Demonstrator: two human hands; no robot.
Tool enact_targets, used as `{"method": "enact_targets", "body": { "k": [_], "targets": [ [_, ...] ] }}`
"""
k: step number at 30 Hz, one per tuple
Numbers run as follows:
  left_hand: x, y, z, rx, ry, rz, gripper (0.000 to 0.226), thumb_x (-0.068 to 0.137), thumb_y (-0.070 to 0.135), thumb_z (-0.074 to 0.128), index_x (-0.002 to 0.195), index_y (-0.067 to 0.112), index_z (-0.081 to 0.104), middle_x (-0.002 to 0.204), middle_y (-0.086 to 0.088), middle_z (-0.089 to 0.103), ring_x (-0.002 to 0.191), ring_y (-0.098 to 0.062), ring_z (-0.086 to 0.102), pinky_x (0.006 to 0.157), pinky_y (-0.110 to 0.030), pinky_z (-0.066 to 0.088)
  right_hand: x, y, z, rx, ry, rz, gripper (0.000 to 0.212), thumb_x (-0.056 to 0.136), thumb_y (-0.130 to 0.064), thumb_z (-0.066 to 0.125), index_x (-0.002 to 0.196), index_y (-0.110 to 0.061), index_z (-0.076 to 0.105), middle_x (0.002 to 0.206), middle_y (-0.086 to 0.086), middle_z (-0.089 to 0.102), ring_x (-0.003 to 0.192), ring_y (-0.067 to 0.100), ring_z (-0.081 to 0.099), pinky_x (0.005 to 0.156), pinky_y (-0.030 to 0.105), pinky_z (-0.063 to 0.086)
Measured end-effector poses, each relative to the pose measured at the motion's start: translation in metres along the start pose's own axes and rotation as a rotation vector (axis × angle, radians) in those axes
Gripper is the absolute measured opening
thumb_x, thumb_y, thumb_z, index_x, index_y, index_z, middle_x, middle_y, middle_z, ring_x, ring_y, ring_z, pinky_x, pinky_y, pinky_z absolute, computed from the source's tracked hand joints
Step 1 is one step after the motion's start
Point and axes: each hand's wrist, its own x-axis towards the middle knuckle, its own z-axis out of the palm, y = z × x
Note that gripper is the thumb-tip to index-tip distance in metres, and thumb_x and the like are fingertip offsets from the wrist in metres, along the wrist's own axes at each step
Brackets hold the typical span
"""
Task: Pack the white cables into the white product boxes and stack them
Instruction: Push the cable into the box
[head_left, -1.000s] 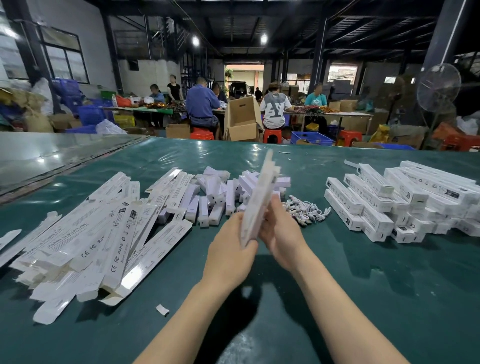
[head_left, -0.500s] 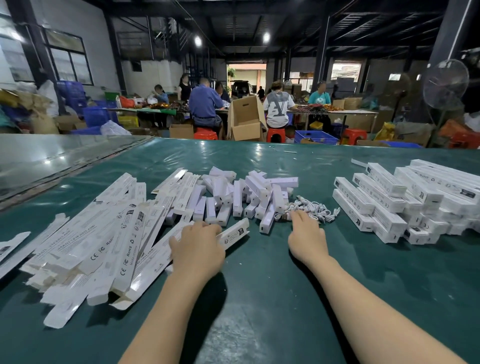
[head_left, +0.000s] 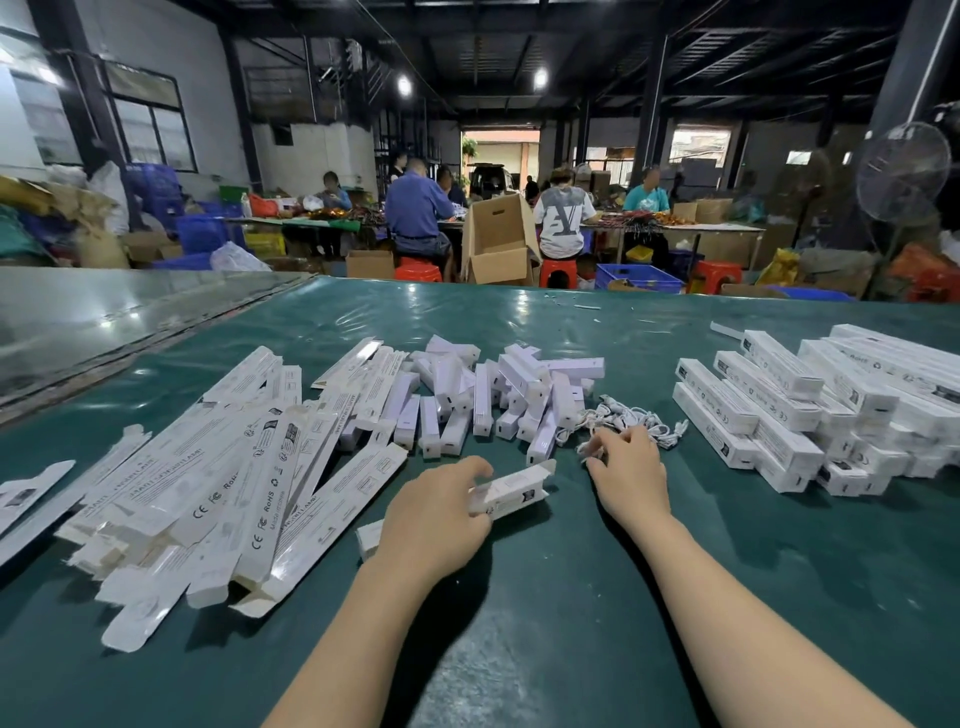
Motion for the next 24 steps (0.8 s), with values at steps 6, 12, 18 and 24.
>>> {"method": "enact_targets", "body": {
  "k": [6, 12, 18, 24],
  "targets": [
    [0.005, 0.002, -0.001, -0.066, -0.08, 0.08, 0.036, 0.09, 0.029, 0.045, 0.126, 0.033, 0.045, 0.11, -0.002, 0.063, 0.097, -0.024, 0.055, 0.079, -0.034, 0.045, -0.014, 0.009, -0.008, 0.493, 0.137, -0.002, 0.012, 0.092, -0.011, 0.052, 0.081, -0.008, 0.056, 0.106, 0.017, 0.045, 0.076, 0.016, 0.051, 0.072, 0.026, 0.04],
    [0.001, 0.007, -0.001, -0.012, -0.168, 0.135, 0.039, 0.085, 0.049, 0.053, 0.12, 0.033, 0.046, 0.108, 0.007, 0.061, 0.097, -0.019, 0.056, 0.078, -0.033, 0.045, -0.03, 0.02, -0.026, 0.599, 0.133, 0.078, 0.018, 0.089, -0.015, 0.058, 0.071, -0.02, 0.058, 0.081, 0.011, 0.059, 0.068, 0.022, 0.051, 0.057, 0.027, 0.038],
    [-0.001, 0.004, -0.001, 0.046, -0.047, 0.191, 0.033, 0.078, 0.04, 0.066, 0.109, 0.033, 0.057, 0.105, 0.014, 0.062, 0.099, -0.011, 0.053, 0.072, -0.025, 0.04, -0.033, 0.008, -0.029, 0.996, -0.169, 0.138, 0.017, 0.092, -0.009, 0.054, 0.075, -0.014, 0.054, 0.073, 0.007, 0.049, 0.043, 0.012, 0.055, 0.041, 0.021, 0.047],
    [0.002, -0.005, -0.003, 0.022, 0.042, 0.156, 0.033, 0.079, 0.04, 0.066, 0.111, 0.034, 0.06, 0.104, 0.011, 0.066, 0.098, -0.012, 0.056, 0.071, -0.027, 0.039, -0.029, 0.01, -0.039, 1.58, -0.327, 0.253, 0.007, 0.083, -0.004, 0.054, 0.077, -0.006, 0.055, 0.066, 0.011, 0.061, 0.059, 0.023, 0.068, 0.056, 0.028, 0.058]
  ]
}}
